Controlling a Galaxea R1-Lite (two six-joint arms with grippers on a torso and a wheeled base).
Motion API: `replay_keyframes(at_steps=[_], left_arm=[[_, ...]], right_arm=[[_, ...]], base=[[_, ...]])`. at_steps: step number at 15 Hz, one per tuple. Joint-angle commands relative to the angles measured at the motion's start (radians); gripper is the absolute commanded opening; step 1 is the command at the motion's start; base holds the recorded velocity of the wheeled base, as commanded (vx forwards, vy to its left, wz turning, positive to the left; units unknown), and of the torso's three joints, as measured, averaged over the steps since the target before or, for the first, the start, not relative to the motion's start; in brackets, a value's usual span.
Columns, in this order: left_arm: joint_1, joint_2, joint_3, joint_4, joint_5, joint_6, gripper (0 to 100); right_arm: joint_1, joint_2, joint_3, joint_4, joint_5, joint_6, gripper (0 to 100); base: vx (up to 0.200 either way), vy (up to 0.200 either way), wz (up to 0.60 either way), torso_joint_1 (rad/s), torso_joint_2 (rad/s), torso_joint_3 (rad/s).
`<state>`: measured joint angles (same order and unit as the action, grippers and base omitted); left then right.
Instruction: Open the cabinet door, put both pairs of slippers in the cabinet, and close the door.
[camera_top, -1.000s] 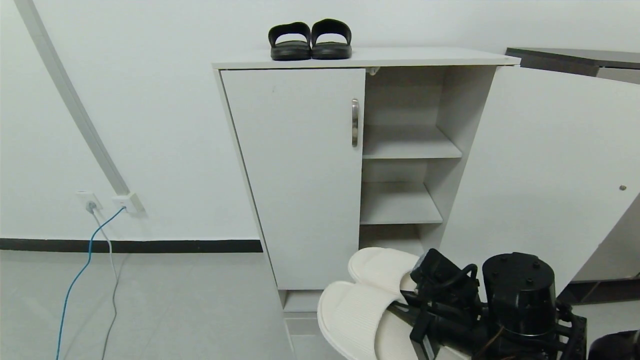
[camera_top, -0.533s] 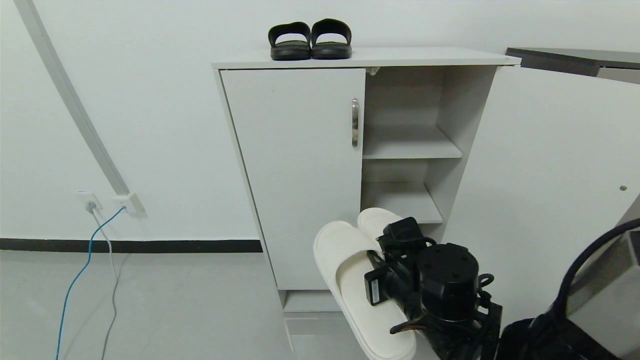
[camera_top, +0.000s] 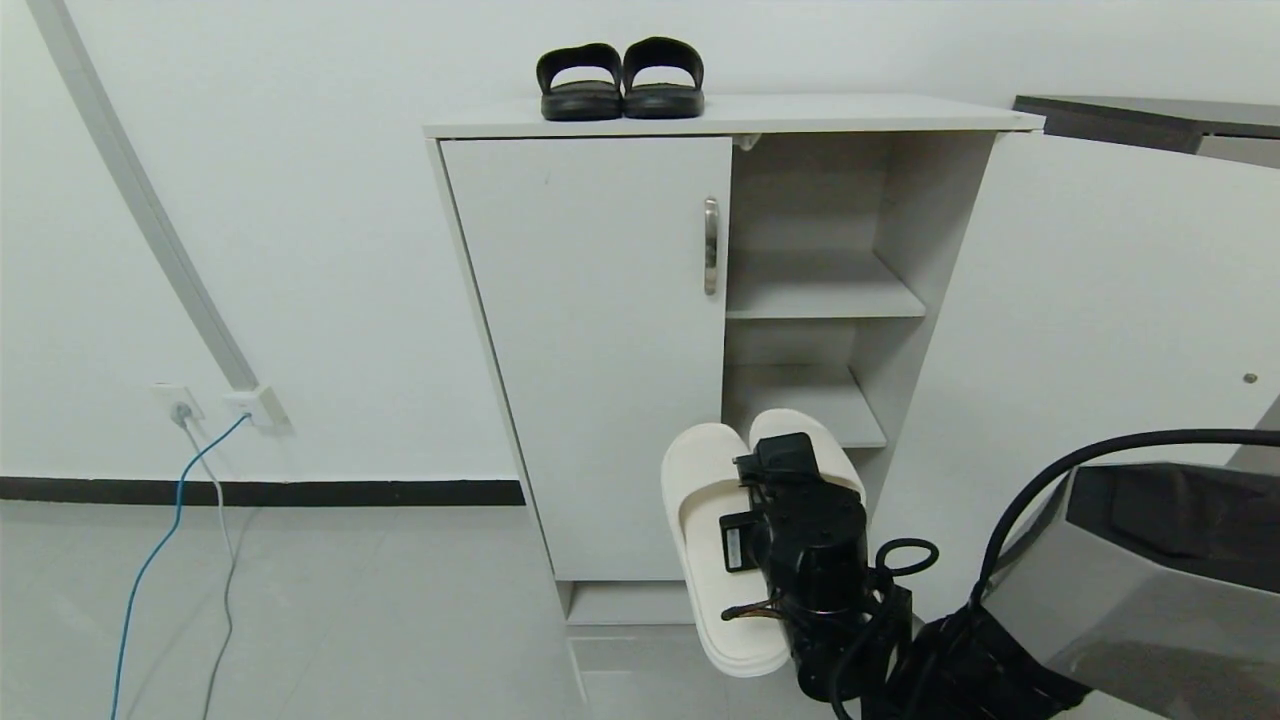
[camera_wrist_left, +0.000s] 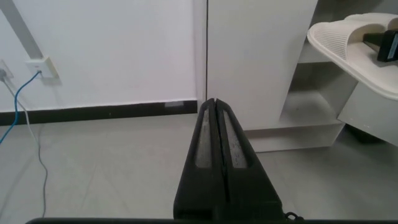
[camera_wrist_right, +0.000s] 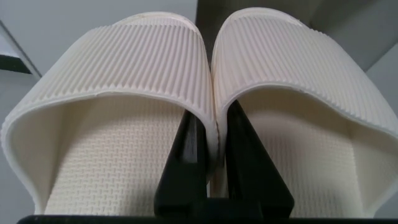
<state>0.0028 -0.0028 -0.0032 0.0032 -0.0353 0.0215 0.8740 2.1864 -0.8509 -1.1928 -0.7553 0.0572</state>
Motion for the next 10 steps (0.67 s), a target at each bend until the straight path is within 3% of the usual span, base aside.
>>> replay_keyframes(at_steps=[1, 8, 10], left_arm=[[0.0, 0.004, 0.0, 0.0, 0.0, 0.0, 0], [0.0, 0.003, 0.0, 0.0, 0.0, 0.0, 0], [0.0, 0.003, 0.0, 0.0, 0.0, -0.005, 0]], right_arm=[[-0.012, 0.015, -0.004, -0.001, -0.001, 0.0, 0], [-0.041, 0.036, -0.016, -0.001, -0.001, 0.0, 0], [-0.043, 0.052, -0.019, -0.002, 0.001, 0.0, 0]], base=[[0.0, -0.2, 0.0, -0.002, 0.0, 0.002], [0.0, -0.2, 0.0, 0.004, 0.0, 0.0], [0.0, 0.0, 0.0, 0.0, 0.0, 0.0]])
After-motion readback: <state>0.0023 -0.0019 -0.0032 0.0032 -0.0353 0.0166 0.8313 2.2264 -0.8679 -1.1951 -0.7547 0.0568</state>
